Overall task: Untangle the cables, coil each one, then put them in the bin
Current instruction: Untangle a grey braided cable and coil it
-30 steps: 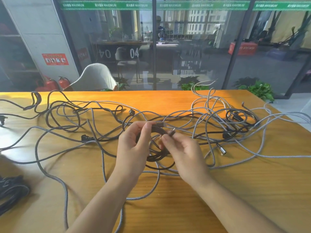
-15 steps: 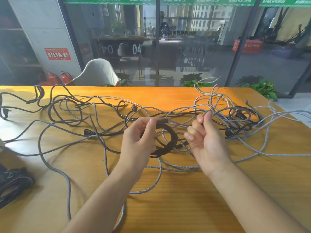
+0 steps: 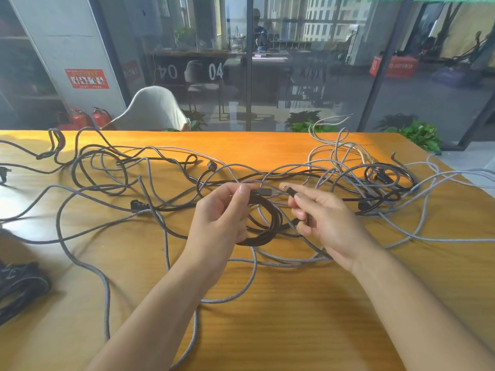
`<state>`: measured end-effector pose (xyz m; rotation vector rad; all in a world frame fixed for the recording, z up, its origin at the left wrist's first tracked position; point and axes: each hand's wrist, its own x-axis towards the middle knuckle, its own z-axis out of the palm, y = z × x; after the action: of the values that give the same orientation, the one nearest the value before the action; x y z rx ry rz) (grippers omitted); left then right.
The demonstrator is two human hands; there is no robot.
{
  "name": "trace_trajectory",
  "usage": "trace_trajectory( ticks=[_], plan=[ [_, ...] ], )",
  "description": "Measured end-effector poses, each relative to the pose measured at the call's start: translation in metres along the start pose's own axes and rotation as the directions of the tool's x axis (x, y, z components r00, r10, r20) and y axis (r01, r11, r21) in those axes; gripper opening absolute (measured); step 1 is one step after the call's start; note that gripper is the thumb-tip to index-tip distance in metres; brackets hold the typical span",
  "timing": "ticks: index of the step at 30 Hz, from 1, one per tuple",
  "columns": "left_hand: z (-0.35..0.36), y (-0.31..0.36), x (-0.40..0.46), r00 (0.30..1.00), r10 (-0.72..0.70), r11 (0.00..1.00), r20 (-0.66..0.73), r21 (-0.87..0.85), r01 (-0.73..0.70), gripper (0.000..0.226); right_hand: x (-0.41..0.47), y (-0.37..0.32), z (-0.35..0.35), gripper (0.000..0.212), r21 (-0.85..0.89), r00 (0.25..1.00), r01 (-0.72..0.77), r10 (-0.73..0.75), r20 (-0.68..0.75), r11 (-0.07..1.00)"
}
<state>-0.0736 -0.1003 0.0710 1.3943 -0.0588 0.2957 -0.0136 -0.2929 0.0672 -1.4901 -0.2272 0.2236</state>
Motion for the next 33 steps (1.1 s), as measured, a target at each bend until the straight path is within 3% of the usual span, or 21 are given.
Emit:
trace_trajectory(
  ticks=[7,11,17,28,33],
  plan=[
    [0.004,0.001,-0.002,0.999,-0.001,1.0,0.035,-0.011,0.002,0.025,-0.003,0.005,0.005,0.009,-0.171,0.998,0.042,-0.035,0.046,0.984],
    [0.004,0.002,-0.002,1.0,-0.005,0.999,0.019,-0.036,0.005,0.027,-0.005,-0.002,0.003,0.015,-0.029,0.982,-0.052,0.056,0.181,0.998],
    [0.0,0.008,0.0,1.0,0.006,0.994,0.008,-0.107,-0.005,0.033,-0.006,-0.005,-0.004,0.036,-0.005,0.959,-0.064,0.063,0.276,0.998],
    [0.004,0.0,-0.002,0.996,-0.068,0.997,0.049,0.025,0.067,0.027,-0.006,-0.005,0.0,0.03,0.115,0.947,-0.084,0.044,0.318,0.99],
    [0.006,-0.001,-0.001,0.999,0.014,0.993,-0.029,0.115,-0.011,0.027,-0.008,-0.011,0.002,0.046,0.324,0.92,-0.17,0.032,0.391,0.931]
  ],
)
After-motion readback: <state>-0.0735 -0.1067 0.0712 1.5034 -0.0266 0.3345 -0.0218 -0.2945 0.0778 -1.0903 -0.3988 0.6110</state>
